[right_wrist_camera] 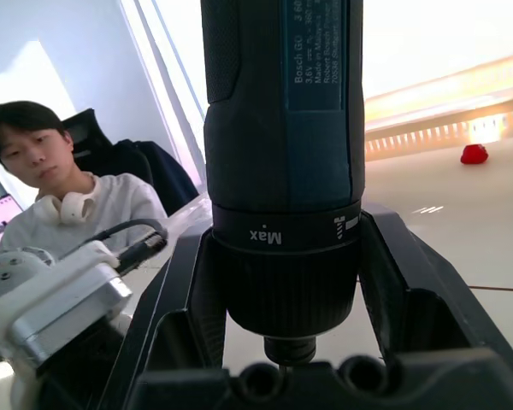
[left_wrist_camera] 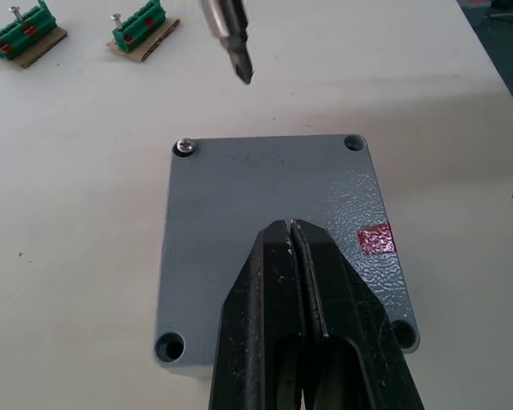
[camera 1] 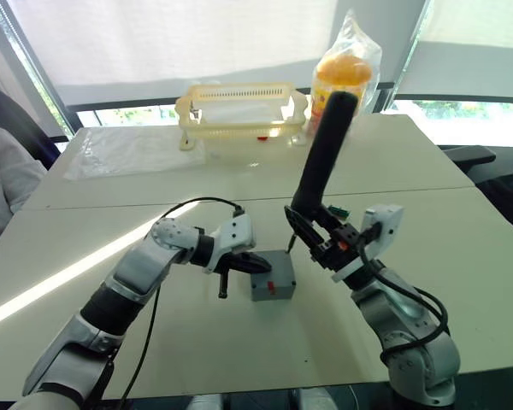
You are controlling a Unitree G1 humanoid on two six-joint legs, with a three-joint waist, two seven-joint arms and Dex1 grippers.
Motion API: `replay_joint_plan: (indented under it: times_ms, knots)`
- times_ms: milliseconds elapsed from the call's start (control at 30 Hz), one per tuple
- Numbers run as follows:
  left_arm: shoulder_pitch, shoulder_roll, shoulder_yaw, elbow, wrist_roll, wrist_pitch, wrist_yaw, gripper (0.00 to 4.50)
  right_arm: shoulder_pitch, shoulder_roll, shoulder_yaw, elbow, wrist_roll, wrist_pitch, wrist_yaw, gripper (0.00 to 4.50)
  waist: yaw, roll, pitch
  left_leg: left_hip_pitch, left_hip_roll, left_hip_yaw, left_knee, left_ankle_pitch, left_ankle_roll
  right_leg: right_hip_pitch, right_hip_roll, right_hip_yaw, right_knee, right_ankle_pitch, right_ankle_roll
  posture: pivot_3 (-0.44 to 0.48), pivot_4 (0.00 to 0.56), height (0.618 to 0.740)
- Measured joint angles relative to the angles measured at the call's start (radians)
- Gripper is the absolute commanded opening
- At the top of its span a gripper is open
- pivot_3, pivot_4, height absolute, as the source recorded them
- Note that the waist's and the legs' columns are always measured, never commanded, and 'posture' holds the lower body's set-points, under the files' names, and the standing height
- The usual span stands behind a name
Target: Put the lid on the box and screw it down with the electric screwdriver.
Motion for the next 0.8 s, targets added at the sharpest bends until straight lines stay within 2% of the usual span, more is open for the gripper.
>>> replay_joint_plan:
  times_ms: [333, 800]
  knots:
    - [0.0, -0.004, 0.0, 0.001, 0.0, 0.006, 0.01, 0.0, -0.002, -0.001, 0.046, 0.163, -0.077, -0.202, -0.019, 1.71, -0.001, 0.0, 0.0, 0.0, 0.0, 0.0, 0.0, 0.0, 0.0, 0.0, 0.0, 0.0, 0.0, 0.0, 0.0, 0.0, 0.15, 0.74]
    - [-0.001, -0.003, 0.0, -0.003, 0.0, 0.016, 0.011, 0.0, -0.009, -0.006, 0.073, 0.208, -0.077, -0.255, -0.022, 1.71, -0.001, 0.0, 0.0, 0.0, 0.0, 0.0, 0.0, 0.0, 0.0, 0.0, 0.0, 0.0, 0.0, 0.0, 0.0, 0.0, 0.15, 0.74]
